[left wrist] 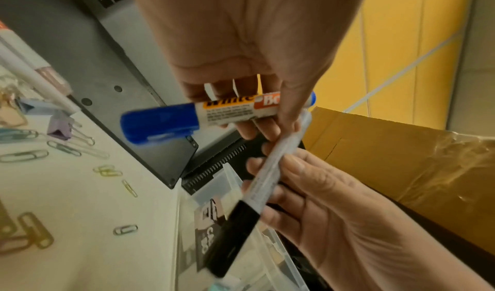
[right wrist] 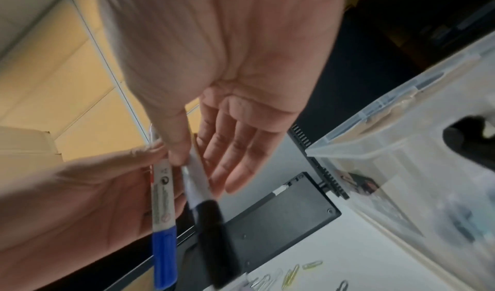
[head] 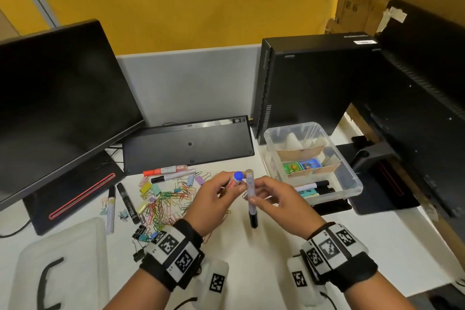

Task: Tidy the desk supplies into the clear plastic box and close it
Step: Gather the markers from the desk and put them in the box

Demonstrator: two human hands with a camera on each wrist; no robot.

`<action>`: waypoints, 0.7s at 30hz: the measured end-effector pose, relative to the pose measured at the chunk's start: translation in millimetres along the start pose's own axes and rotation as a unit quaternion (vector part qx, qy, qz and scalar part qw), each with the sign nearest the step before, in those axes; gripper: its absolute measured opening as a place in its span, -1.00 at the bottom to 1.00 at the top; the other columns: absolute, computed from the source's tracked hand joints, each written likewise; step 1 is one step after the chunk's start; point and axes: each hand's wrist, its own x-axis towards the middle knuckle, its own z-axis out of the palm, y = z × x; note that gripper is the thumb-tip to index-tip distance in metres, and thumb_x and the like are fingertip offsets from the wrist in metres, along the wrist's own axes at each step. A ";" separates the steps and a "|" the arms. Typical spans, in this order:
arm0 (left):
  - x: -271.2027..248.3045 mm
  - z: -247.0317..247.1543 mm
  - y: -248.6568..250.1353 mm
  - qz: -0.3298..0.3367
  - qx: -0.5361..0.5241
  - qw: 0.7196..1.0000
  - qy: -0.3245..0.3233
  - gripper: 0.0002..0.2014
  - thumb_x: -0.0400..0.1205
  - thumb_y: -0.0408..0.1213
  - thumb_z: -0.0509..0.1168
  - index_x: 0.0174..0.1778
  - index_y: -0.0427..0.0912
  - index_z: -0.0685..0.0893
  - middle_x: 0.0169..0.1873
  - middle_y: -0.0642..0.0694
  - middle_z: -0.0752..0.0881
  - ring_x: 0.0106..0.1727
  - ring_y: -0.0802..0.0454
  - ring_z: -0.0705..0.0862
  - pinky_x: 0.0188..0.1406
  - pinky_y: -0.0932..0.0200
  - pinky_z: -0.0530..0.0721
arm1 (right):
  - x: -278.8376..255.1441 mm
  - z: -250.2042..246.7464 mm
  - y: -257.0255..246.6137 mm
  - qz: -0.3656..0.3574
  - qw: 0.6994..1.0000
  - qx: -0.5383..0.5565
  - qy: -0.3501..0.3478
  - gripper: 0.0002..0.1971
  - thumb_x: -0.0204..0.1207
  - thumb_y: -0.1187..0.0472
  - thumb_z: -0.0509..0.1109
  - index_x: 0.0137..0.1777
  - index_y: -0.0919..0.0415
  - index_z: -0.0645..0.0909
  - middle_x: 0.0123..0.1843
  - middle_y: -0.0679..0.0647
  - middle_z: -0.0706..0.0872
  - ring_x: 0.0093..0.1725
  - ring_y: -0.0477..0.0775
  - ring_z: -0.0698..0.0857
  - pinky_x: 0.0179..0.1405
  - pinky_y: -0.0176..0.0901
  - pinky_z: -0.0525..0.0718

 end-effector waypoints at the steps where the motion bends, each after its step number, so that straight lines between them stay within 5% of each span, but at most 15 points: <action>1: -0.4 -2.2 -2.9 -0.003 0.023 1.000 0.013 -0.78 0.64 -0.09 0.25 0.17 0.09 0.69 -0.01 0.09 0.63 0.07 0.24 0.58 0.04 0.37 0.52 | -1.5 -4.8 1.2 -0.005 1.000 -0.017 0.019 -0.82 0.58 0.11 0.36 0.17 -0.04 0.59 0.03 -0.16 0.74 0.05 -0.25 0.68 0.10 -0.27 0.66; 3: -3.8 -8.7 -7.9 -0.009 0.079 0.996 0.046 -0.76 0.63 -0.01 0.25 0.19 0.22 0.67 -0.01 0.09 0.52 0.14 0.18 0.48 0.13 0.31 0.47 | -6.3 -20.7 4.2 -0.037 0.990 -0.100 0.092 -0.78 0.60 0.10 0.31 0.23 -0.04 0.56 0.09 -0.24 0.68 0.08 -0.29 0.64 0.11 -0.37 0.62; 6: -12.8 -20.7 -12.2 -0.019 0.103 0.993 0.061 -0.79 0.63 -0.04 0.26 0.16 0.27 0.65 -0.13 0.05 0.44 -0.03 0.16 0.48 -0.01 0.28 0.53 | -15.0 -53.3 16.8 -0.102 0.944 -0.262 0.174 -0.74 0.60 0.18 0.30 0.27 0.02 0.58 0.12 -0.21 0.63 0.11 -0.22 0.59 0.12 -0.39 0.57; 9: -22.1 -32.4 -16.8 -0.040 0.102 0.993 0.050 -0.80 0.62 -0.14 0.29 0.15 0.13 0.66 -0.13 0.05 0.46 -0.17 0.30 0.50 -0.12 0.47 0.54 | -14.3 -79.3 41.4 -0.006 0.912 -0.403 0.076 -0.70 0.59 0.19 0.35 0.31 -0.02 0.60 0.24 -0.10 0.66 0.23 -0.03 0.61 0.16 -0.12 0.66; 12: -27.3 -39.1 -22.4 -0.057 0.107 0.990 0.070 -0.84 0.61 -0.21 0.32 0.10 0.01 0.64 -0.02 0.04 0.56 -0.11 0.37 0.57 -0.13 0.56 0.56 | 0.1 -93.8 65.5 0.092 0.877 -0.471 -0.036 -0.77 0.63 0.07 0.28 0.25 -0.11 0.60 0.26 -0.05 0.68 0.19 0.01 0.65 0.13 -0.07 0.68; 17: -33.2 -40.3 -27.5 -0.081 0.101 0.989 0.076 -0.86 0.55 -0.29 0.40 -0.06 0.01 0.60 -0.07 0.04 0.67 -0.08 0.15 0.68 -0.11 0.23 0.72 | 26.5 -98.3 78.6 0.170 0.828 -0.522 -0.110 -0.78 0.63 0.00 0.24 0.15 -0.02 0.65 0.14 0.05 0.72 0.06 0.10 0.70 0.12 -0.04 0.68; 21: -34.6 -37.0 -29.9 -0.092 0.112 0.987 0.072 -0.85 0.51 -0.24 0.44 -0.12 0.07 0.61 -0.16 0.02 0.72 -0.16 0.10 0.71 -0.12 0.13 0.76 | 36.5 -97.4 83.2 0.205 0.821 -0.520 -0.119 -0.74 0.63 0.08 0.23 0.24 -0.01 0.66 0.16 0.10 0.71 0.10 0.13 0.71 0.13 -0.05 0.67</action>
